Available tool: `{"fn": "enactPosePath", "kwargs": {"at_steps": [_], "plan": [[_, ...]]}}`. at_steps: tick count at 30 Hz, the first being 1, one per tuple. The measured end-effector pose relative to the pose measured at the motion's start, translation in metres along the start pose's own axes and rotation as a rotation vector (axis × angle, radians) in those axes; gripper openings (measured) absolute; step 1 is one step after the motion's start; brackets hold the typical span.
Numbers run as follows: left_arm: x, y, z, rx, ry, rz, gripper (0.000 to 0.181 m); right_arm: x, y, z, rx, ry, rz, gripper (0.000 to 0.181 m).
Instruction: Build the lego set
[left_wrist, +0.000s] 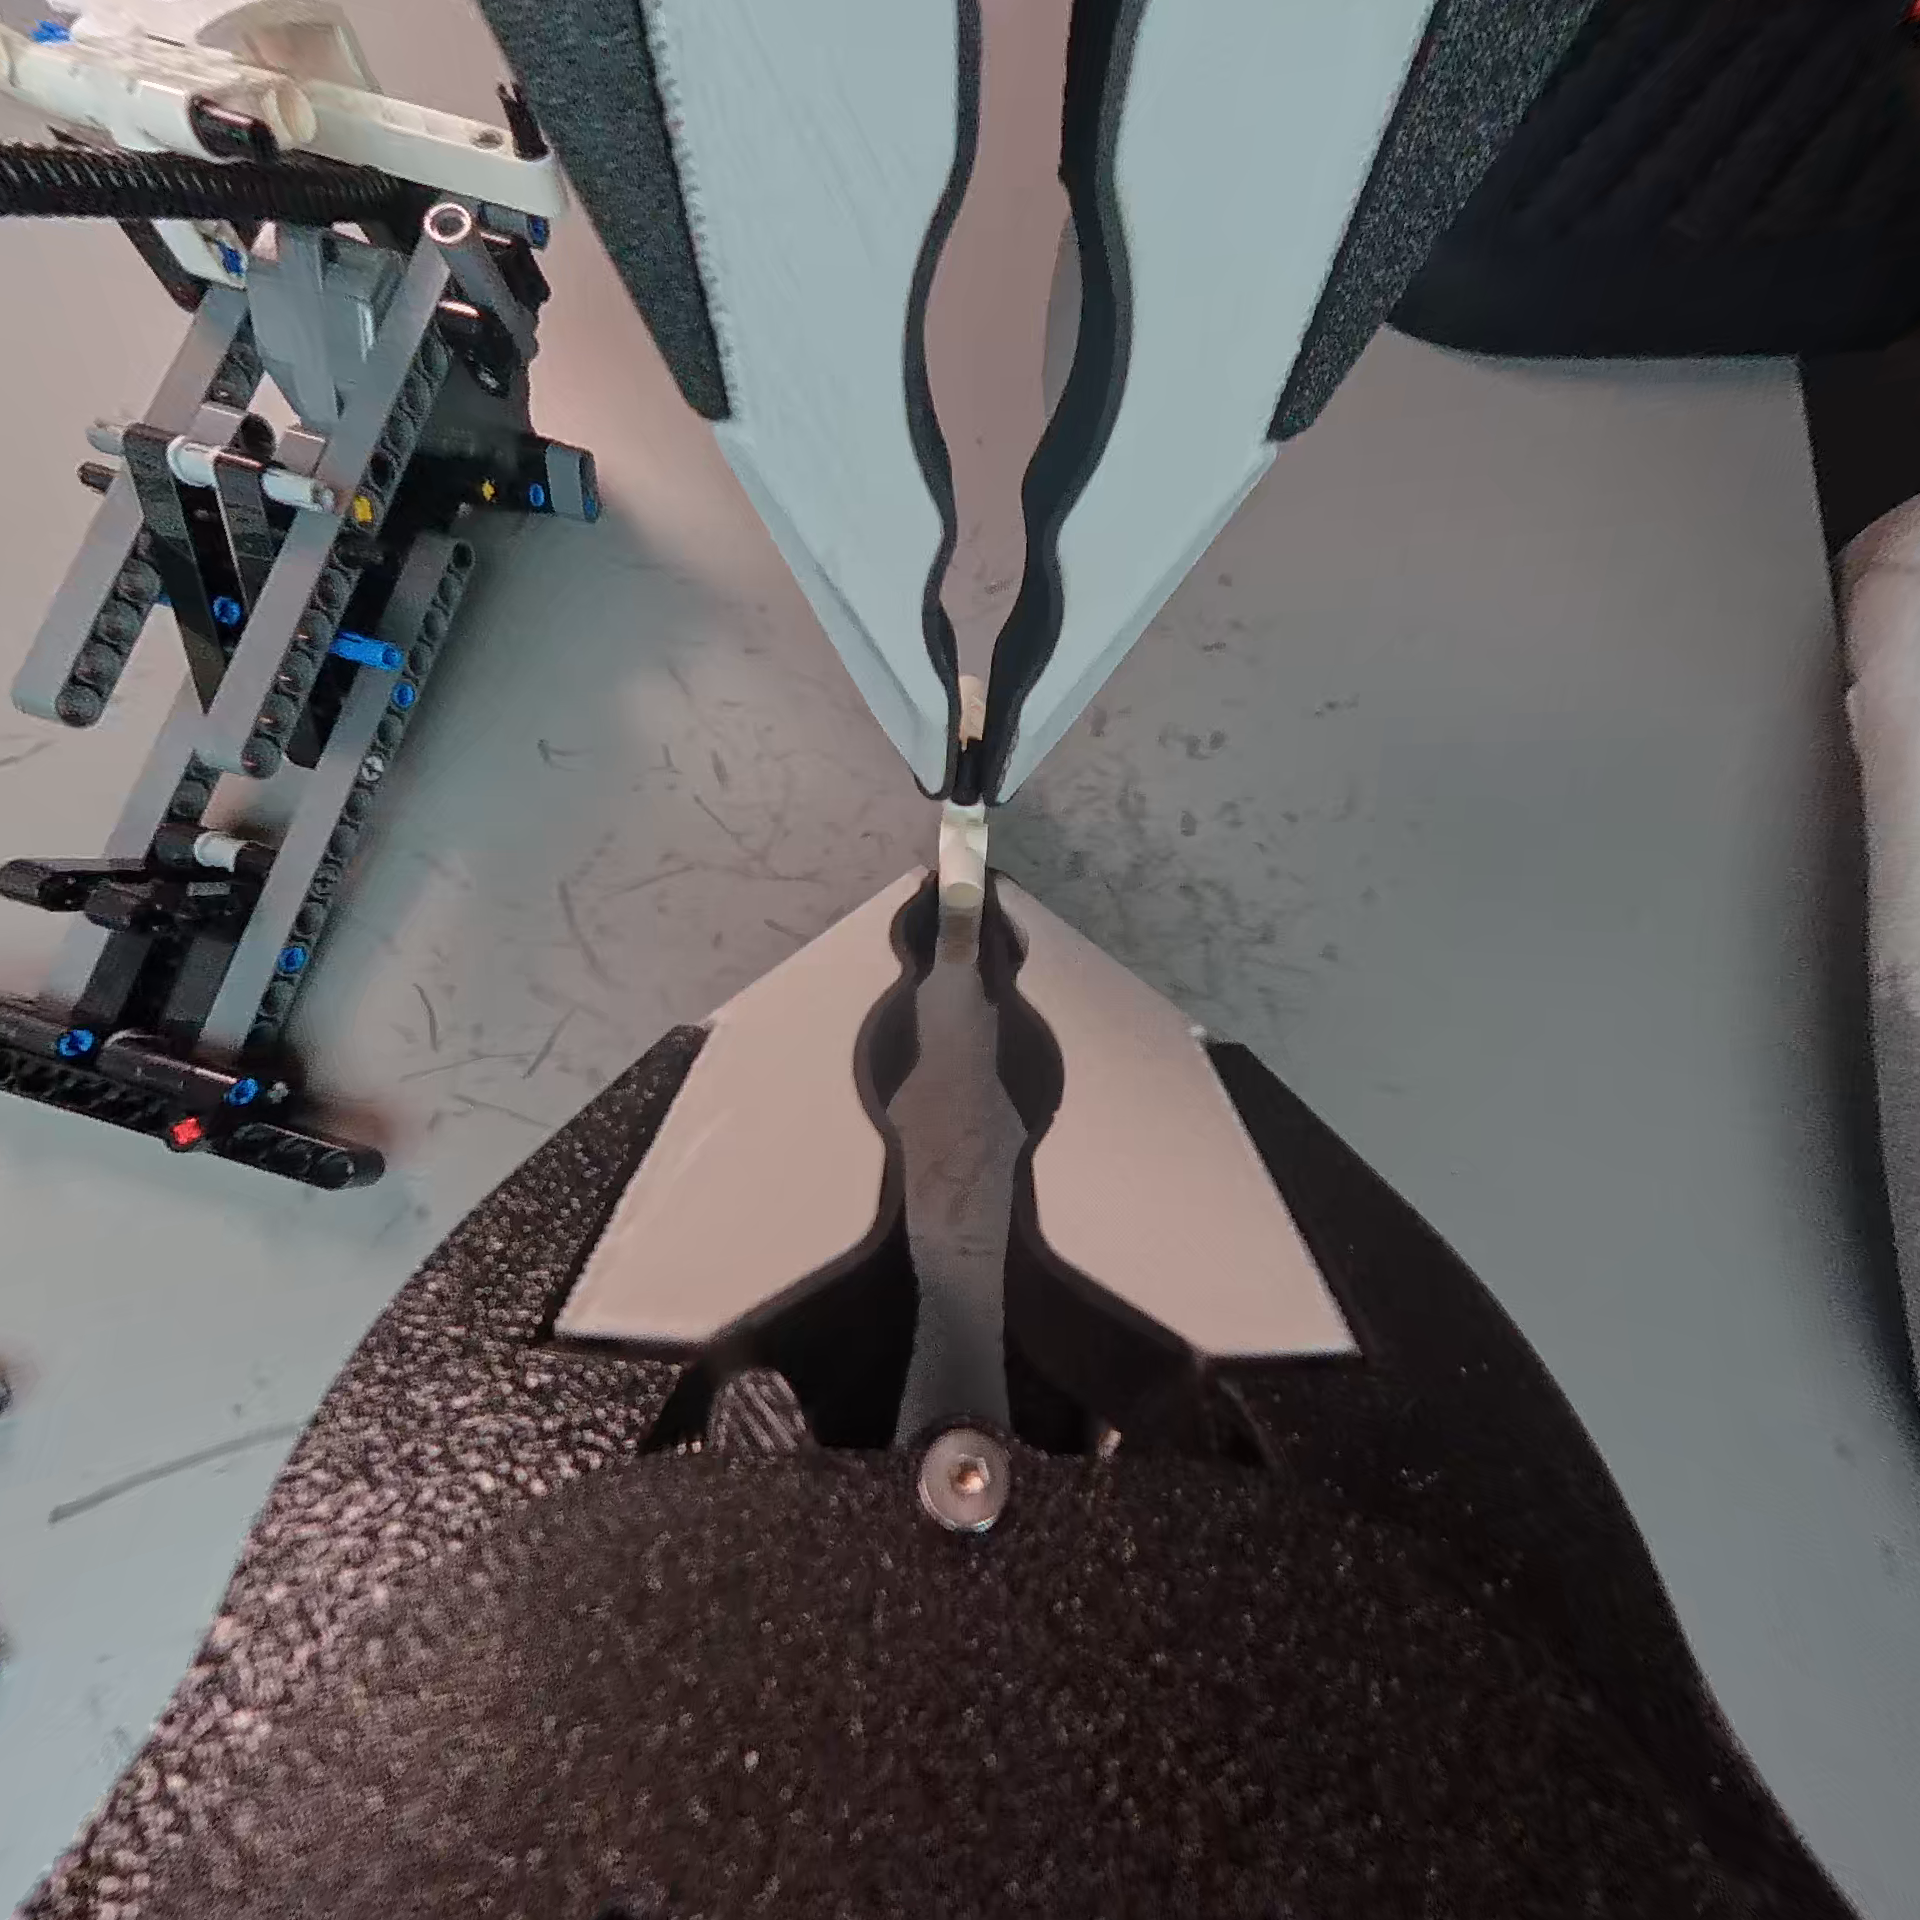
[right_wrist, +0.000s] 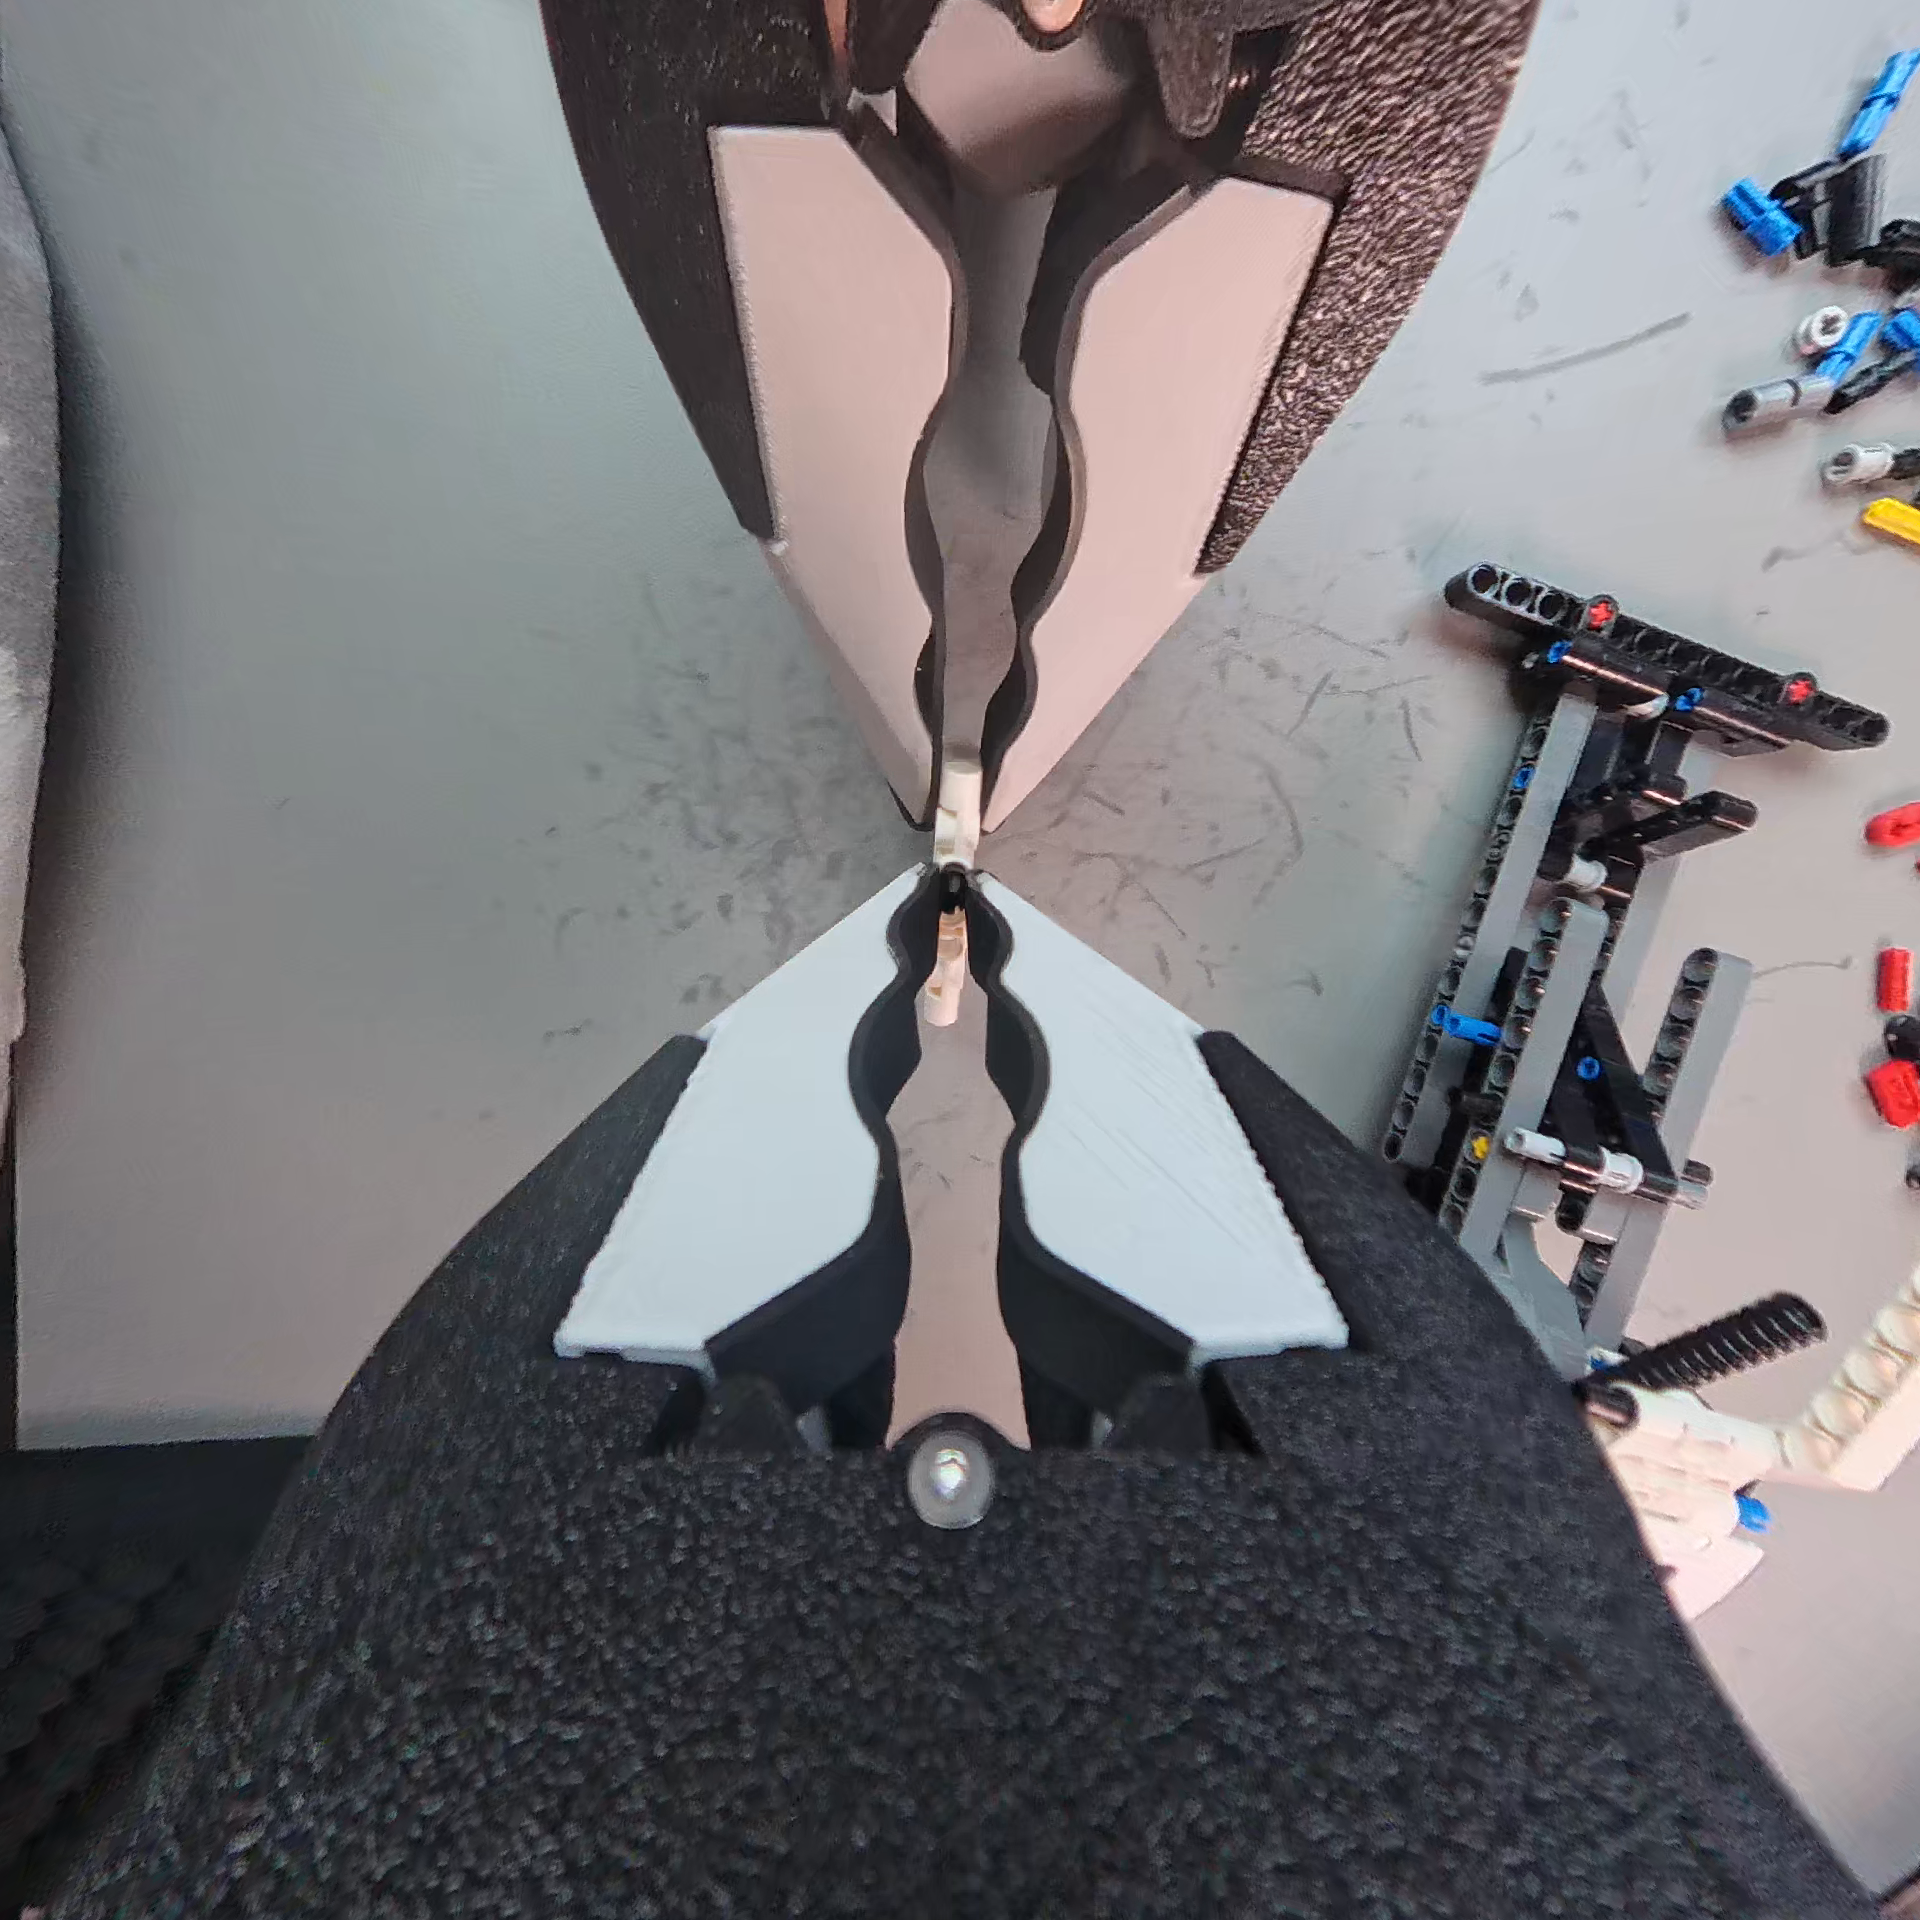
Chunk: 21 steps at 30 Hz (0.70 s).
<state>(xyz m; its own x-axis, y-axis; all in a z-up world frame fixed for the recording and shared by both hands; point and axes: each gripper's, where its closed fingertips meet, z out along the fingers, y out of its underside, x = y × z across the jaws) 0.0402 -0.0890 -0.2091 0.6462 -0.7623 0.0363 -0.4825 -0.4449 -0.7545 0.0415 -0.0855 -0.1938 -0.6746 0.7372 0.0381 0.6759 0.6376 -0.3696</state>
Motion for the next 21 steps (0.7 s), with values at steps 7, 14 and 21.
{"fn": "enactPosePath", "kwargs": {"at_steps": [7,14,21], "plan": [[0.0,0.0,-0.001,0.001,-0.022,0.019,0.005,0.0,-0.001,0.001,-0.012,-0.034,0.007,0.004],[-0.004,0.002,-0.002,-0.001,-0.008,-0.021,0.007,0.004,-0.004,0.0,0.084,0.067,0.047,0.011],[-0.005,0.0,-0.003,0.002,-0.017,-0.001,0.007,0.006,-0.007,-0.012,0.177,0.095,0.116,0.004]]}}
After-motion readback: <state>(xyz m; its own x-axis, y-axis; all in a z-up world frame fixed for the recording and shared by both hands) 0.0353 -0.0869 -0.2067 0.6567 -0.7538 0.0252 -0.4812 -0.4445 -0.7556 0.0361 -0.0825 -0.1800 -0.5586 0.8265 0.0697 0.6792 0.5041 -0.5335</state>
